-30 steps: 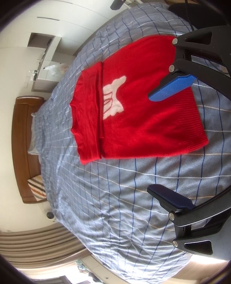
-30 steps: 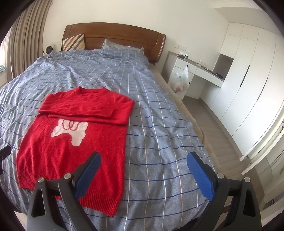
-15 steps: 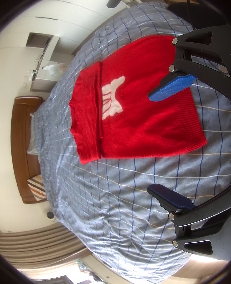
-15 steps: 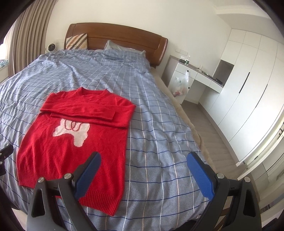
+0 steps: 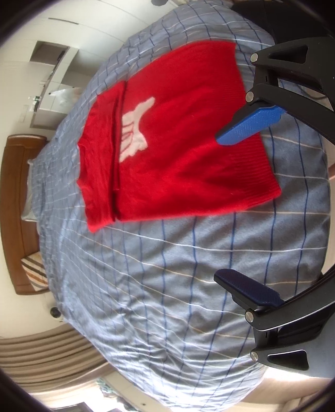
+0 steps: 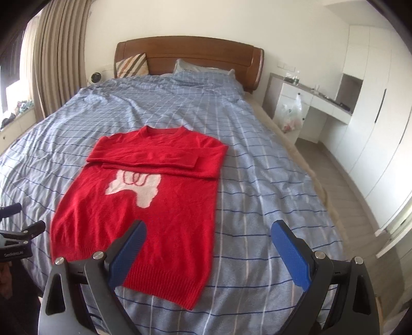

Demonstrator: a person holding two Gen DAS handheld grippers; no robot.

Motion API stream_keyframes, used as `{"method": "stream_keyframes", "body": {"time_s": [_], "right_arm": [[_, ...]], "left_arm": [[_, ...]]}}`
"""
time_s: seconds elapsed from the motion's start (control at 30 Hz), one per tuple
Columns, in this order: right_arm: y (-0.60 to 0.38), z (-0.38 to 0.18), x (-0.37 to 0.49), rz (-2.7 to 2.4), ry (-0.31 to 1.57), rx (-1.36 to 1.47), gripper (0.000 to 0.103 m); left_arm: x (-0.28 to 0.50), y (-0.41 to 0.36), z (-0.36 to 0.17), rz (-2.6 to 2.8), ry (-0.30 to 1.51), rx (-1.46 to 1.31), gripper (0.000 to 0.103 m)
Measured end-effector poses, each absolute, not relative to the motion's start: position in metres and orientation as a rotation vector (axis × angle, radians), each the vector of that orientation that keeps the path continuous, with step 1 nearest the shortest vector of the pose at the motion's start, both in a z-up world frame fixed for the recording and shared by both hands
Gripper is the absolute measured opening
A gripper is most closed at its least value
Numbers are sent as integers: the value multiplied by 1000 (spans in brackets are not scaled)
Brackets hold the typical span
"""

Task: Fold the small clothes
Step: 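Open the left tool and move both tools to the sweater hem, then pinch the hem with both tools and fold it up toward the collar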

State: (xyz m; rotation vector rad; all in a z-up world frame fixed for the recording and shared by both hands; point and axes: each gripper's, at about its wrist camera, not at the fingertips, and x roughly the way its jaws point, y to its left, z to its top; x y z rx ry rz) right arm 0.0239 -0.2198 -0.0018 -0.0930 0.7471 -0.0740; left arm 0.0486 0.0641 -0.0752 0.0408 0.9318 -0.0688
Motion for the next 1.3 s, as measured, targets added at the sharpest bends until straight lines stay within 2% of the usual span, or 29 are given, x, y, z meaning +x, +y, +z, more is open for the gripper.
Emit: {"method": "stream_keyframes", "body": {"time_s": [0.23,0.3,0.37,0.4,0.6,0.63,0.67,0.7,0.73,0.77,1.07,1.17,1.3], "right_arm": [[-259,-88,4,120,942,105,94],[-266,-109,0,178,991,194,85],[-270,-122,-1,222,1013,279,77],[-270,-127,0,243,1015,317,74],[-276,-156,19,268,1067,457,59],[-276,-159,21,272,1073,471,56],[-277,-162,23,276,1076,482,45],[-277,-164,25,280,1079,490,22],[-277,-165,26,272,1085,490,8],[-279,-166,26,265,1089,493,5],[-299,-142,20,255,1051,545,4],[-306,-123,34,298,981,608,4],[-314,-89,88,345,867,616,4]], "left_arm": [[31,108,-129,-66,1061,-125,96],[30,102,-133,-118,1061,-161,93],[31,93,-138,-171,1071,-182,82],[33,88,-140,-195,1075,-191,80],[37,79,-153,-192,1093,-230,63],[38,79,-152,-192,1091,-236,53],[37,78,-152,-195,1090,-236,37],[38,77,-152,-201,1091,-231,25],[38,76,-152,-205,1093,-225,4],[37,77,-152,-209,1095,-228,4],[33,102,-122,-270,1067,-354,2],[55,112,-89,-311,1002,-420,2],[121,113,-50,-341,907,-430,2]]}}
